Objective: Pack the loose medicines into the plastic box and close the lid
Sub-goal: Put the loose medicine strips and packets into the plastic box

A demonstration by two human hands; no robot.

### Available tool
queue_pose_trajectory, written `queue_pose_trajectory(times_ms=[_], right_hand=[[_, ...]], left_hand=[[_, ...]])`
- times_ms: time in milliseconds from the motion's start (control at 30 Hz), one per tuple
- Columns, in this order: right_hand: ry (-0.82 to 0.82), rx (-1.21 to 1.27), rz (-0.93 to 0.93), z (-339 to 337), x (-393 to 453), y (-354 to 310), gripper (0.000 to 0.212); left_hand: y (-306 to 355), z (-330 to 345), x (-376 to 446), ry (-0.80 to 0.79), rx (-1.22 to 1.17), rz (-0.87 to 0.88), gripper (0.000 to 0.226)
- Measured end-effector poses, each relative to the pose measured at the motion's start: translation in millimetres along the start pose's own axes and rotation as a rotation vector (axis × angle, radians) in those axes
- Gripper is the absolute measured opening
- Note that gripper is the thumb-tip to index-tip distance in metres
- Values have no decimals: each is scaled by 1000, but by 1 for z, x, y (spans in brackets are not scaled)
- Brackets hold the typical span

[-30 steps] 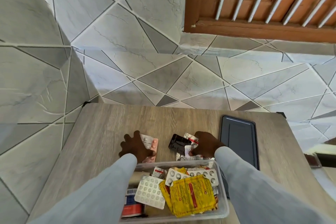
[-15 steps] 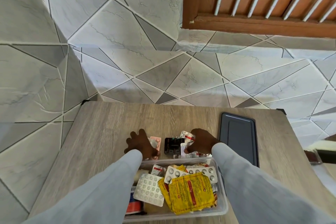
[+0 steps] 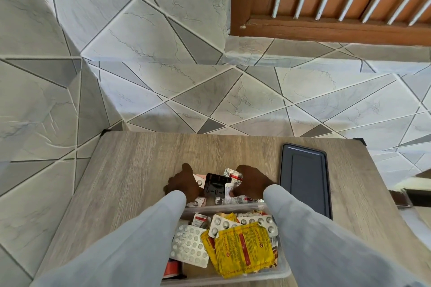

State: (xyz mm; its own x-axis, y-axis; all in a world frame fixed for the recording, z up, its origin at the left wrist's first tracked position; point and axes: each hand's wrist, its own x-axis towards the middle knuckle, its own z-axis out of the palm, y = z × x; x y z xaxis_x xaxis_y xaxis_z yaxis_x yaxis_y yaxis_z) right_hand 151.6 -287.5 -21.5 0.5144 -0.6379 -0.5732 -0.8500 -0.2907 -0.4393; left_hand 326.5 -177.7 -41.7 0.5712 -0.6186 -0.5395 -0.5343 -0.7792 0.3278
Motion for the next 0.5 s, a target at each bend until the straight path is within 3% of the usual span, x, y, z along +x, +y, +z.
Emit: queue_pose_trajectory(times_ms=[133,267,367,500], right_hand=[[-3,13,6,1,3,1,64],[3,68,-3,0,8,6,53],[8,131,-37,-3,9,6,47],[30,225,-79,-10,12,2,39]], left_hand=[[3,-2,3,42,-71,-16,56],[4,-4,10,-60,-243,-18,47],[7,-6,14,-134,-419,13,13],[11,-11,14,-132,-488,51,14]])
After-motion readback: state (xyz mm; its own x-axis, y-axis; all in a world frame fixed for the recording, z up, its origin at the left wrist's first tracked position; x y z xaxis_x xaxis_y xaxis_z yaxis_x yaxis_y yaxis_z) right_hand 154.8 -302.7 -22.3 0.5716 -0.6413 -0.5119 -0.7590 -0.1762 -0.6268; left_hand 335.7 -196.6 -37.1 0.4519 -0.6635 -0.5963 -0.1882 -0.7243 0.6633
